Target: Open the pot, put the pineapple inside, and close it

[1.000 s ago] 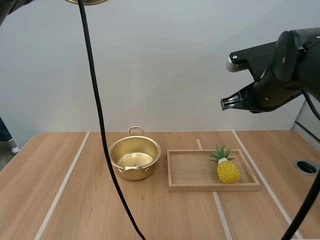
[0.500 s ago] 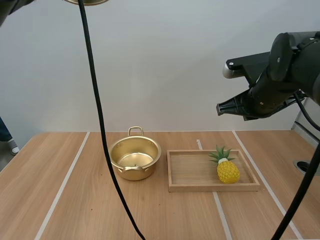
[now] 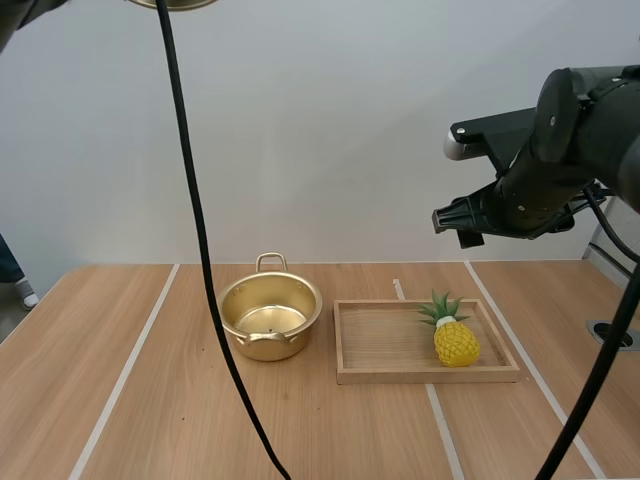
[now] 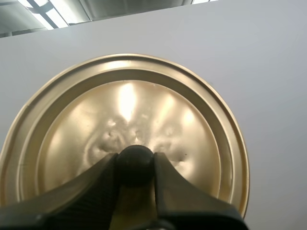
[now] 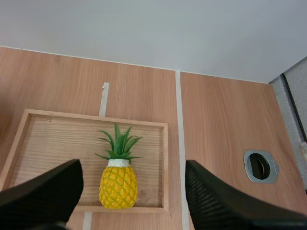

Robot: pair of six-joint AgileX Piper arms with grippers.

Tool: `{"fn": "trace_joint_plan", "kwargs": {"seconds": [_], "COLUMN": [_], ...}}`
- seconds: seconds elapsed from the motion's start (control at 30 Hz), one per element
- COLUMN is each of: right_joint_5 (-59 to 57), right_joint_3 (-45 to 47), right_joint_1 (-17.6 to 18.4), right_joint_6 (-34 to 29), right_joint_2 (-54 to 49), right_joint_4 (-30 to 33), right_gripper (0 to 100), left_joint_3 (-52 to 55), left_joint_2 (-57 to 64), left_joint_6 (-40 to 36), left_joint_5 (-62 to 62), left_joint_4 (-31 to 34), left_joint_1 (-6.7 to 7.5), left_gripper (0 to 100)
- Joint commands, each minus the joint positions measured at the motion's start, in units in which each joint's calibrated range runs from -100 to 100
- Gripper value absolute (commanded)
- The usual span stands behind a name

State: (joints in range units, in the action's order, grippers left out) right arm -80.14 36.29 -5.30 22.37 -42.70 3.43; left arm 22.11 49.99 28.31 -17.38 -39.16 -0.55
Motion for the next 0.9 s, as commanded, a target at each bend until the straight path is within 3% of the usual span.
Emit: {"fn": "trace_joint_plan", "kwargs": {"seconds": [0.0, 0.33, 0.6, 0.87], "right_joint_5": [0.1, 0.1, 12.3, 19.8], "right_joint_3": [-0.5, 7.3, 15.4, 17.6], "right_joint_1": [-0.2, -0.2, -0.2, -0.2], "right_joint_6": [0.6, 4.6, 5.3, 6.0], "right_joint_2": [1.3, 7.8, 10.5, 14.3], "right_joint_4": [-0.3, -1.9, -1.8, -2.7], "right_gripper": [100, 100, 100, 100], "left_joint_3": [-0.5, -0.5, -0.5, -0.5], "left_joint_2": [0.4, 0.4, 0.4, 0.4], "left_joint_6": [-0.2, -0.2, -0.2, -0.2], "left_joint_5": [1.8, 1.8, 1.8, 1.8], "left_joint_4": [-0.8, -0.8, -0.8, -0.8], "left_joint_1": [0.1, 0.1, 0.1, 0.1], "left_gripper": [0, 0, 0, 0]}}
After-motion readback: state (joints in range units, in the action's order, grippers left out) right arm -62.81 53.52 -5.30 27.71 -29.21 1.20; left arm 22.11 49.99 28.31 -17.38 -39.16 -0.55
